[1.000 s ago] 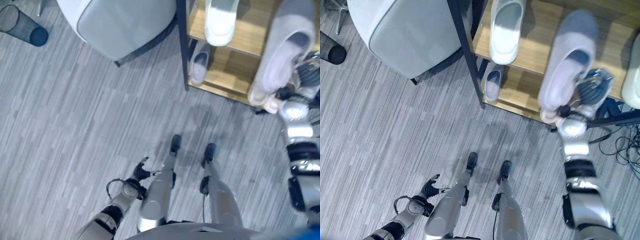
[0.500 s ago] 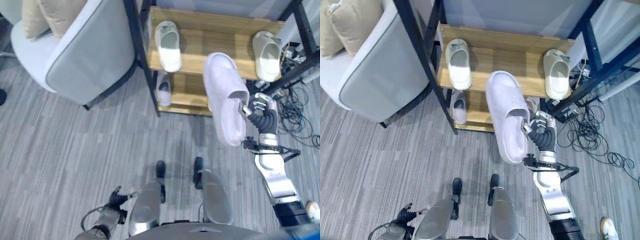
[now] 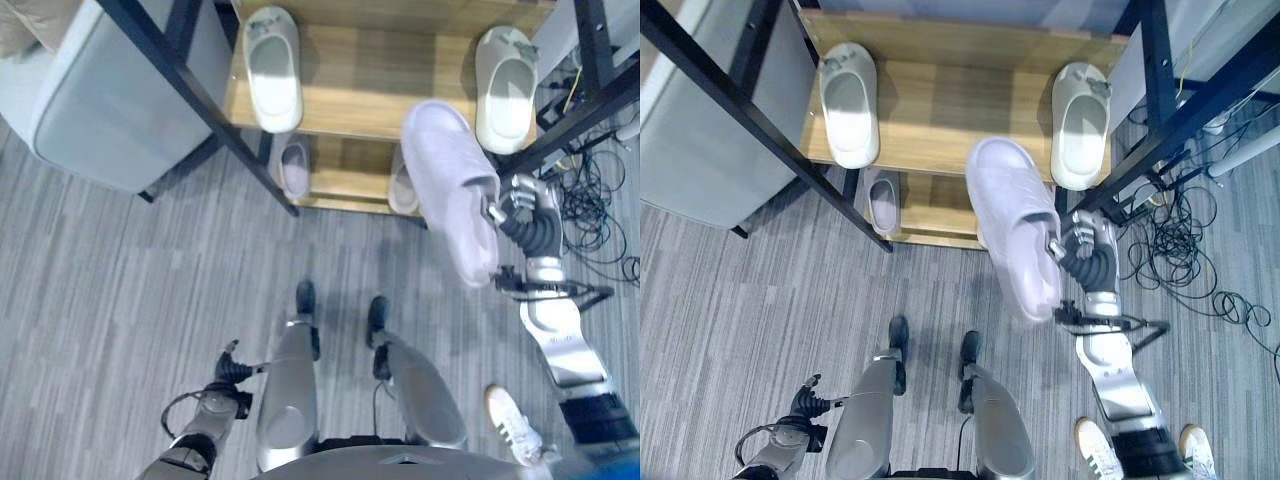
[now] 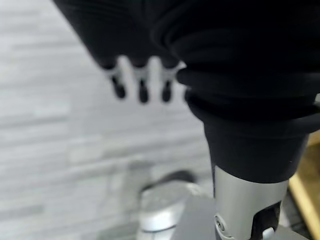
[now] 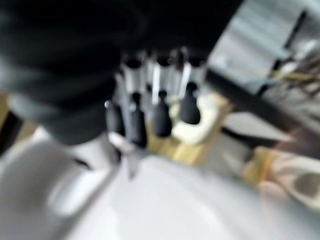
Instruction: Arrange the slippers neatly on the shoe rack.
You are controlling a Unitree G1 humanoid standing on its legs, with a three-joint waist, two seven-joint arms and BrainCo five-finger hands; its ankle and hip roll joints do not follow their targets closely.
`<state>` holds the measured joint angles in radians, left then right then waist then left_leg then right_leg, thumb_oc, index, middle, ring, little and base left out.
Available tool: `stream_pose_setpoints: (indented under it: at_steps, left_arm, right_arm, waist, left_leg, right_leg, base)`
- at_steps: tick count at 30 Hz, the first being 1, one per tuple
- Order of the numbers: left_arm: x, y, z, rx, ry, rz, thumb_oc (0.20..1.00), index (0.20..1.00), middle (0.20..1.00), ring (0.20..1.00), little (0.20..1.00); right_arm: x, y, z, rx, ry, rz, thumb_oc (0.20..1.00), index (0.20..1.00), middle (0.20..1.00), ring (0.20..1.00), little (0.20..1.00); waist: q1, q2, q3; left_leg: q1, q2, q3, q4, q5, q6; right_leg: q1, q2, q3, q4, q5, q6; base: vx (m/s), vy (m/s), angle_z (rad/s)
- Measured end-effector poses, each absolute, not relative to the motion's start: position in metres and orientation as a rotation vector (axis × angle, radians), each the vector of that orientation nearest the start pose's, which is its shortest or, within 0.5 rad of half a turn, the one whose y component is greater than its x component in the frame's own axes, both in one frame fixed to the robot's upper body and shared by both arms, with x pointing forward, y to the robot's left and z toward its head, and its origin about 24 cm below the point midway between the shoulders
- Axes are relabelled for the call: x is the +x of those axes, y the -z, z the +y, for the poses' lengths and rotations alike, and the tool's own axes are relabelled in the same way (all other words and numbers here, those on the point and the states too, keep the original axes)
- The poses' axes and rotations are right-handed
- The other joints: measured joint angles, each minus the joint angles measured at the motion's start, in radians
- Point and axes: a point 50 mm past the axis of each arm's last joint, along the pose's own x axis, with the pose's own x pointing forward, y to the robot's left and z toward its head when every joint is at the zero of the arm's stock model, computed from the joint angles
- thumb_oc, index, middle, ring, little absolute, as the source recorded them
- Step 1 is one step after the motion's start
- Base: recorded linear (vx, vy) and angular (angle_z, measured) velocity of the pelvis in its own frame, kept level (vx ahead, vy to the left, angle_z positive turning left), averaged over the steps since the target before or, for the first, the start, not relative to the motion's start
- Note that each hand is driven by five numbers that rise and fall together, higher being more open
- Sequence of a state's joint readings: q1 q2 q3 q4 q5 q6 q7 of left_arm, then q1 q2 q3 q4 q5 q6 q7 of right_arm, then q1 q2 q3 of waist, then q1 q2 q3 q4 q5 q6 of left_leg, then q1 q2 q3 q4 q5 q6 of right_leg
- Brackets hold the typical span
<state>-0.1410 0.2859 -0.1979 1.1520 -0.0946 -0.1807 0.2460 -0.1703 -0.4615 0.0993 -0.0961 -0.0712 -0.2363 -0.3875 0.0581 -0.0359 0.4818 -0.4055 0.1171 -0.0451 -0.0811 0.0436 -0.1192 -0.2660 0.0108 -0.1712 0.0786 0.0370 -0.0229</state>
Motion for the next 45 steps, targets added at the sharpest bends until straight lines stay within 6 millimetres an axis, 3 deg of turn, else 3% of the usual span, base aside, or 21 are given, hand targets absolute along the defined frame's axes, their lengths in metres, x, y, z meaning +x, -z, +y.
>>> stream_pose_setpoints:
  at_steps: [1, 2, 4, 5, 7, 8, 10, 14, 15, 17, 19, 21, 24, 25, 28, 32, 36, 38, 41, 43, 45]
  left_arm:
    - [0.173, 0.126, 0.242, 0.375, -0.247, 0.829, 1.0, 1.0, 1.0, 1.0, 1.0]
    - [0.17, 0.129, 0.242, 0.367, -0.259, 0.861, 1.0, 1.0, 1.0, 1.0, 1.0]
    - [0.175, 0.127, 0.242, 0.375, -0.258, 0.854, 1.0, 1.0, 1.0, 1.0, 1.0]
    - [0.181, 0.123, 0.244, 0.404, -0.238, 0.83, 1.0, 1.0, 1.0, 1.0, 1.0]
    - [0.201, 0.112, 0.236, 0.442, -0.171, 0.732, 1.0, 1.0, 1.0, 1.0, 1.0]
    - [0.213, 0.104, 0.239, 0.441, -0.187, 0.697, 1.0, 1.0, 1.0, 1.0, 1.0]
    - [0.225, 0.096, 0.241, 0.432, -0.221, 0.66, 1.0, 1.0, 1.0, 1.0, 1.0]
    - [0.231, 0.09, 0.246, 0.45, -0.239, 0.628, 1.0, 1.0, 1.0, 1.0, 1.0]
    - [0.234, 0.086, 0.247, 0.452, -0.248, 0.609, 1.0, 1.0, 1.0, 1.0, 1.0]
    - [0.233, 0.088, 0.245, 0.446, -0.249, 0.615, 1.0, 1.0, 1.0, 1.0, 1.0]
    - [0.235, 0.088, 0.24, 0.424, -0.247, 0.609, 1.0, 1.0, 1.0, 1.0, 1.0]
    - [0.24, 0.085, 0.239, 0.387, -0.296, 0.592, 1.0, 1.0, 1.0, 1.0, 1.0]
    - [0.249, 0.076, 0.239, 0.371, -0.322, 0.543, 1.0, 1.0, 1.0, 1.0, 1.0]
    - [0.25, 0.075, 0.24, 0.375, -0.33, 0.53, 1.0, 1.0, 1.0, 1.0, 1.0]
    - [0.251, 0.073, 0.241, 0.376, -0.338, 0.518, 1.0, 1.0, 1.0, 1.0, 1.0]
    - [0.27, 0.054, 0.235, 0.322, -0.339, 0.402, 1.0, 1.0, 1.0, 1.0, 1.0]
    - [0.283, 0.044, 0.229, 0.233, -0.366, 0.369, 1.0, 1.0, 1.0, 1.0, 1.0]
    - [0.286, 0.042, 0.228, 0.125, -0.415, 0.363, 1.0, 1.0, 1.0, 1.0, 1.0]
    - [0.285, 0.046, 0.222, 0.04, -0.441, 0.377, 1.0, 1.0, 1.0, 1.0, 1.0]
    - [0.286, 0.044, 0.221, -0.042, -0.481, 0.369, 1.0, 1.0, 1.0, 1.0, 1.0]
    - [0.293, 0.038, 0.225, -0.161, -0.538, 0.352, 1.0, 1.0, 1.0, 1.0, 1.0]
  right_arm:
    - [0.271, -0.15, -0.19, -0.433, 0.141, -0.597, 0.2, 0.2, 0.2, 0.2, 0.2]
    - [0.267, -0.153, -0.187, -0.436, 0.113, -0.621, 0.2, 0.2, 0.2, 0.2, 0.2]
    - [0.263, -0.149, -0.184, -0.407, 0.104, -0.617, 0.2, 0.2, 0.2, 0.2, 0.2]
    - [0.278, -0.13, -0.184, -0.408, 0.108, -0.535, 0.2, 0.2, 0.2, 0.2, 0.2]
    - [0.292, -0.077, -0.188, -0.432, 0.12, -0.286, 0.2, 0.2, 0.2, 0.2, 0.2]
    - [0.281, -0.061, -0.186, -0.44, 0.086, -0.232, 0.2, 0.2, 0.2, 0.2, 0.2]
    - [0.275, -0.041, -0.19, -0.448, 0.07, -0.148, 0.2, 0.2, 0.2, 0.2, 0.2]
    - [0.271, -0.046, -0.186, -0.409, 0.068, -0.171, 0.2, 0.2, 0.2, 0.2, 0.2]
    - [0.272, -0.058, -0.181, -0.384, 0.055, -0.235, 0.2, 0.2, 0.2, 0.2, 0.2]
    - [0.272, -0.063, -0.177, -0.374, 0.032, -0.262, 0.2, 0.2, 0.2, 0.2, 0.2]
    - [0.268, -0.057, -0.172, -0.371, 0.014, -0.242, 0.2, 0.2, 0.2, 0.2, 0.2]
    - [0.276, -0.061, -0.167, -0.376, 0.001, -0.261, 0.2, 0.2, 0.2, 0.2, 0.2]
    - [0.281, -0.066, -0.17, -0.395, 0.02, -0.278, 0.2, 0.2, 0.2, 0.2, 0.2]
    - [0.283, -0.062, -0.171, -0.409, 0.028, -0.263, 0.2, 0.2, 0.2, 0.2, 0.2]
    - [0.285, -0.06, -0.179, -0.441, 0.058, -0.251, 0.2, 0.2, 0.2, 0.2, 0.2]
    - [0.303, -0.083, -0.187, -0.468, 0.113, -0.324, 0.2, 0.2, 0.2, 0.2, 0.2]
    - [0.323, -0.119, -0.186, -0.43, 0.187, -0.441, 0.2, 0.2, 0.2, 0.2, 0.2]
    - [0.331, -0.149, -0.183, -0.393, 0.224, -0.55, 0.2, 0.2, 0.2, 0.2, 0.2]
    - [0.332, -0.168, -0.178, -0.379, 0.231, -0.622, 0.2, 0.2, 0.2, 0.2, 0.2]
    - [0.326, -0.193, -0.178, -0.357, 0.246, -0.733, 0.2, 0.2, 0.2, 0.2, 0.2]
    - [0.315, -0.247, -0.172, -0.327, 0.254, -0.951, 0.2, 0.2, 0.2, 0.2, 0.2]
  waist:
    - [0.014, 0.013, 0.015]
    - [0.01, 0.002, 0.027]
    - [-0.014, -0.016, 0.044]
    - [-0.011, -0.003, 0.059]
    - [-0.014, -0.011, 0.061]
    - [-0.008, -0.01, 0.062]
    - [-0.002, -0.027, 0.065]
    - [-0.013, -0.052, 0.063]
    - [-0.018, -0.067, 0.061]
    - [-0.021, -0.071, 0.06]
    - [-0.023, -0.086, 0.055]
    - [-0.034, -0.103, 0.053]
    - [-0.064, -0.101, 0.054]
    - [-0.071, -0.097, 0.057]
    - [-0.052, -0.089, 0.057]
    - [-0.045, -0.07, 0.056]
    - [-0.01, -0.049, 0.059]
    - [-0.003, -0.039, 0.06]
    - [0.026, -0.025, 0.06]
    - [0.03, -0.012, 0.057]
    - [0.045, -0.005, 0.061]
  left_leg:
    - [0.005, 0.025, -0.008, -0.011, 0.008, 0.013]
    - [0.004, 0.008, -0.015, 0.083, 0.017, 0.006]
    - [-0.02, -0.028, -0.013, 0.104, 0.043, 0.024]
    - [-0.039, -0.035, 0.035, 0.107, 0.148, 0.088]
    - [-0.048, -0.1, 0.069, 0.125, 0.111, 0.117]
    - [-0.078, -0.122, 0.072, 0.153, 0.092, 0.125]
    - [-0.102, -0.134, 0.077, 0.194, 0.069, 0.15]
    - [-0.1, -0.134, 0.086, 0.221, 0.043, 0.157]
    - [-0.094, -0.132, 0.089, 0.227, 0.035, 0.16]
    - [-0.096, -0.114, 0.09, 0.256, 0.019, 0.171]
    - [-0.101, -0.102, 0.089, 0.279, -0.001, 0.188]
    - [-0.142, -0.099, 0.089, 0.285, -0.006, 0.184]
    - [-0.245, -0.116, 0.062, 0.363, -0.017, 0.169]
    - [-0.286, -0.115, 0.043, 0.426, -0.041, 0.155]
    - [-0.371, -0.086, 0.01, 0.547, -0.077, 0.121]
    - [-0.561, -0.094, -0.039, 0.708, -0.116, 0.096]
    - [-0.735, -0.106, -0.075, 0.876, -0.165, 0.076]
    - [-0.857, -0.118, -0.077, 0.999, -0.19, 0.081]
    - [-0.933, -0.121, -0.078, 1.11, -0.232, 0.081]
    - [-1.006, -0.122, -0.076, 1.199, -0.256, 0.084]
    - [-1.129, -0.128, -0.079, 1.381, -0.313, 0.086]
  right_leg:
    - [0.012, 0.028, 0.0, 0.004, -0.009, -0.005]
    - [0.003, 0.028, 0.007, 0.028, -0.032, -0.018]
    - [-0.075, -0.001, 0.036, 0.104, -0.07, 0.006]
    - [-0.115, -0.017, 0.062, 0.143, -0.084, 0.033]
    - [-0.134, -0.085, 0.08, 0.165, -0.106, 0.079]
    - [-0.158, -0.114, 0.081, 0.187, -0.118, 0.098]
    - [-0.16, -0.126, 0.077, 0.177, -0.11, 0.11]
    - [-0.14, -0.129, 0.074, 0.155, -0.09, 0.139]
    - [-0.136, -0.128, 0.07, 0.156, -0.081, 0.153]
    - [-0.179, -0.123, 0.063, 0.26, -0.079, 0.164]
    - [-0.219, -0.131, 0.031, 0.32, -0.096, 0.21]
    - [-0.286, -0.161, -0.012, 0.305, -0.1, 0.209]
    - [-0.339, -0.171, 0.03, 0.226, -0.09, 0.202]
    - [-0.356, -0.163, 0.044, 0.254, -0.073, 0.143]
    - [-0.441, -0.147, 0.01, 0.416, -0.143, 0.081]
    - [-0.628, -0.172, -0.028, 0.625, -0.234, 0.037]
    - [-0.795, -0.195, -0.041, 0.823, -0.314, 0.01]
    - [-0.915, -0.227, -0.041, 0.962, -0.366, -0.025]
    - [-0.981, -0.24, -0.034, 1.074, -0.405, -0.025]
    - [-1.046, -0.256, -0.029, 1.161, -0.443, -0.04]
    - [-1.157, -0.277, -0.013, 1.339, -0.505, -0.054]
  base:
    - [0.15, 0.331, -0.43]
    - [0.14, 0.348, -0.36]
    - [0.11, 0.289, -0.35]
    - [0.11, 0.231, -0.35]
    - [0.09, 0.177, -0.07]
    - [0.07, 0.114, 0.13]
    - [0.06, 0.08, 0.01]
    - [0.02, 0.065, -0.08]
    - [0.0, 0.054, -0.12]
    - [0.03, 0.038, -0.15]
    - [0.11, -0.046, -0.14]
    - [0.07, -0.109, -0.14]
    - [0.08, -0.047, 0.34]
    - [0.0, -0.03, 0.46]
    - [0.01, -0.117, 0.24]
    - [0.01, -0.034, 0.3]
    - [0.08, -0.048, 0.23]
    - [0.07, -0.007, 0.19]
    - [0.11, 0.006, 0.08]
    - [0.12, 0.013, 0.08]
    - [0.13, -0.002, 0.02]
